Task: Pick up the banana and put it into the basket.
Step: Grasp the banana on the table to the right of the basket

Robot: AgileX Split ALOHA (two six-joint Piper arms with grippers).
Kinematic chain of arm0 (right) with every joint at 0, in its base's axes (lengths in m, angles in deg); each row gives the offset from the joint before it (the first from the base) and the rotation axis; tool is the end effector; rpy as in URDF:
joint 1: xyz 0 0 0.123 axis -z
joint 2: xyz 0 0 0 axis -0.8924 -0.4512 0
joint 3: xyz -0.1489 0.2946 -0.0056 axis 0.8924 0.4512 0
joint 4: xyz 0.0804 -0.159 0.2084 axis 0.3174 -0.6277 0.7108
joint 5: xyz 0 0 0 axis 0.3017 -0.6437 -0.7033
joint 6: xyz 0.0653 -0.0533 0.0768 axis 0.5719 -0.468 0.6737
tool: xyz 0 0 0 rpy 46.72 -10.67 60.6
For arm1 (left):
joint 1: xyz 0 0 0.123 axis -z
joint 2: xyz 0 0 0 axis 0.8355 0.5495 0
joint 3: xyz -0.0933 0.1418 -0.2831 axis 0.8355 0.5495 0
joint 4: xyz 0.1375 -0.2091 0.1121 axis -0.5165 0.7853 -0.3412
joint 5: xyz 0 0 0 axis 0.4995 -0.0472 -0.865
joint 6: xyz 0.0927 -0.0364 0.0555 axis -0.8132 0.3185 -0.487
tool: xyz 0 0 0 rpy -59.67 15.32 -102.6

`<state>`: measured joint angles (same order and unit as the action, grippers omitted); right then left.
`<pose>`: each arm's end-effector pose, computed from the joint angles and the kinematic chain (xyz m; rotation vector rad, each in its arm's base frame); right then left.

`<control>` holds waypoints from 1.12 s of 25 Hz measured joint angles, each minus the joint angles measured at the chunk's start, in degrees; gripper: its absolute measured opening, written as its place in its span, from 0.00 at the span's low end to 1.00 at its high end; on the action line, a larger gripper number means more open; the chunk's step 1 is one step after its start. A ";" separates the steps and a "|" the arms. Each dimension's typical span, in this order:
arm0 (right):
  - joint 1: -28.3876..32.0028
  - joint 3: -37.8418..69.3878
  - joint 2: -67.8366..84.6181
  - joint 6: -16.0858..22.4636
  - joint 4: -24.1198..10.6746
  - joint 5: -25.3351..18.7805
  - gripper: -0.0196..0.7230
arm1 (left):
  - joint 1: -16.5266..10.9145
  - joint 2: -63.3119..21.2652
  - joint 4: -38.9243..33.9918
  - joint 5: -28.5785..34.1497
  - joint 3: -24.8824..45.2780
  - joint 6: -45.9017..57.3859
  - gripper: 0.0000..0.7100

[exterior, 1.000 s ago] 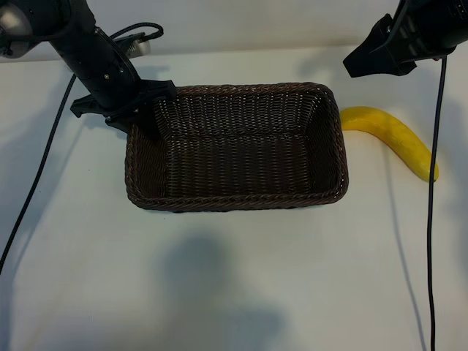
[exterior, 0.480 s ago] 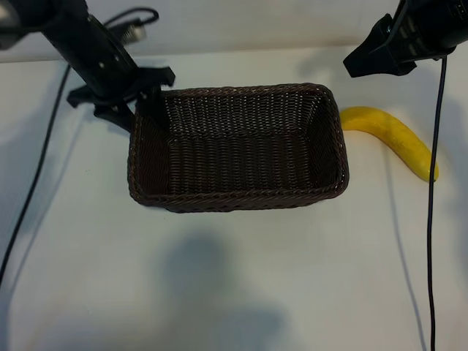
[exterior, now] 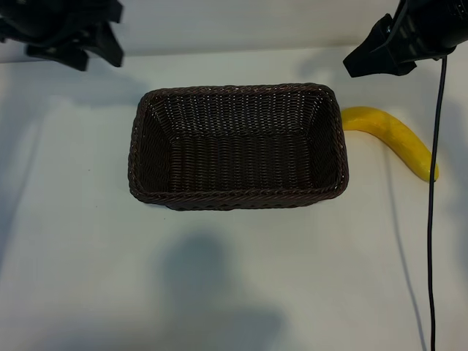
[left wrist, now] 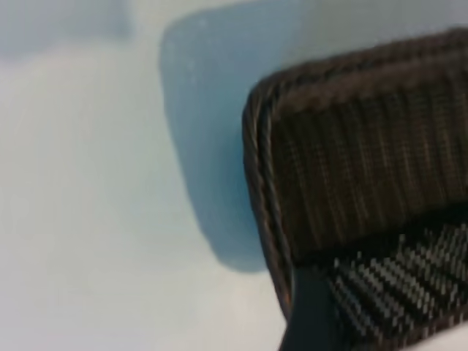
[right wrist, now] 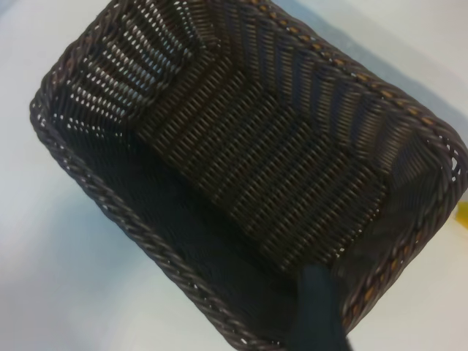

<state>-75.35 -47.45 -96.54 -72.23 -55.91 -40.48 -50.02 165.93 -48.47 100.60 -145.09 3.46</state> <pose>0.3420 0.1275 0.3684 -0.8776 2.3294 0.5471 0.4052 -0.0809 0.3541 0.2138 2.7238 -0.4451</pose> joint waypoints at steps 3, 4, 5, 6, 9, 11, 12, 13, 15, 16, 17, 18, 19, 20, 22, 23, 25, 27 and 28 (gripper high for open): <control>0.00 0.00 0.00 0.00 0.00 0.07 0.70 | -2.12 -5.00 4.92 0.00 7.88 -6.15 0.77; 0.00 0.00 0.00 0.00 0.00 0.09 0.70 | -3.00 -6.66 8.39 -0.24 11.09 -9.24 0.77; 0.00 0.00 0.00 0.00 0.00 0.14 0.70 | -4.15 -8.23 12.16 -0.52 14.20 -11.99 0.77; 0.00 0.00 0.00 0.00 0.00 0.27 0.70 | -5.36 -9.36 15.79 -1.02 16.92 -14.98 0.77; 0.00 0.00 0.00 0.00 0.01 0.59 0.70 | -8.60 -11.18 21.29 -2.07 21.82 -19.60 0.77; 0.00 0.00 0.00 0.00 0.01 0.61 0.70 | -10.16 -11.26 21.75 -2.90 23.24 -20.27 0.77; 0.00 0.00 0.00 0.00 0.01 0.66 0.70 | -10.66 -11.26 21.70 -3.37 23.54 -20.41 0.77; 0.00 0.00 0.00 0.00 0.01 0.83 0.70 | -10.80 -11.26 21.63 -3.75 23.57 -20.41 0.77; 0.00 0.00 0.00 0.00 0.01 1.15 0.70 | -10.79 -11.26 21.90 -4.22 23.57 -20.41 0.77; 0.00 0.00 0.00 0.00 0.01 1.30 0.70 | -10.79 -11.26 22.04 -4.35 23.57 -20.41 0.77; 0.00 0.00 0.00 0.00 0.01 1.44 0.70 | -10.79 -11.26 22.04 -4.56 23.57 -20.41 0.77; 0.00 0.00 0.00 0.00 0.01 1.56 0.70 | -10.79 -11.26 22.04 -4.70 23.57 -20.41 0.77; 0.00 0.00 0.00 0.00 0.01 1.82 0.70 | -10.79 -11.26 22.04 -4.70 23.57 -20.41 0.77; 0.00 0.00 0.00 0.00 0.01 2.14 0.70 | -10.79 -11.26 22.04 -4.70 23.57 -20.41 0.77; 0.00 0.04 0.00 0.00 0.06 2.92 0.70 | -10.79 -11.26 22.04 -4.76 23.57 -20.41 0.77; 0.00 0.06 0.00 0.00 0.19 3.30 0.70 | -10.79 -11.26 22.04 -4.91 23.57 -20.45 0.77; 0.00 0.06 0.00 0.00 0.73 3.76 0.70 | -10.79 -11.26 22.04 -5.55 23.57 -20.45 0.77; 0.00 0.06 0.00 0.00 0.90 3.71 0.70 | -10.79 -11.26 22.04 -6.28 23.57 -20.45 0.77; 0.00 0.06 0.00 0.00 0.60 3.50 0.70 | -10.79 -11.26 22.04 -6.45 23.57 -20.45 0.77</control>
<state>-75.35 -47.38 -96.54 -72.23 -55.32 -36.99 -60.81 154.67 -26.43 94.15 -121.52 -16.99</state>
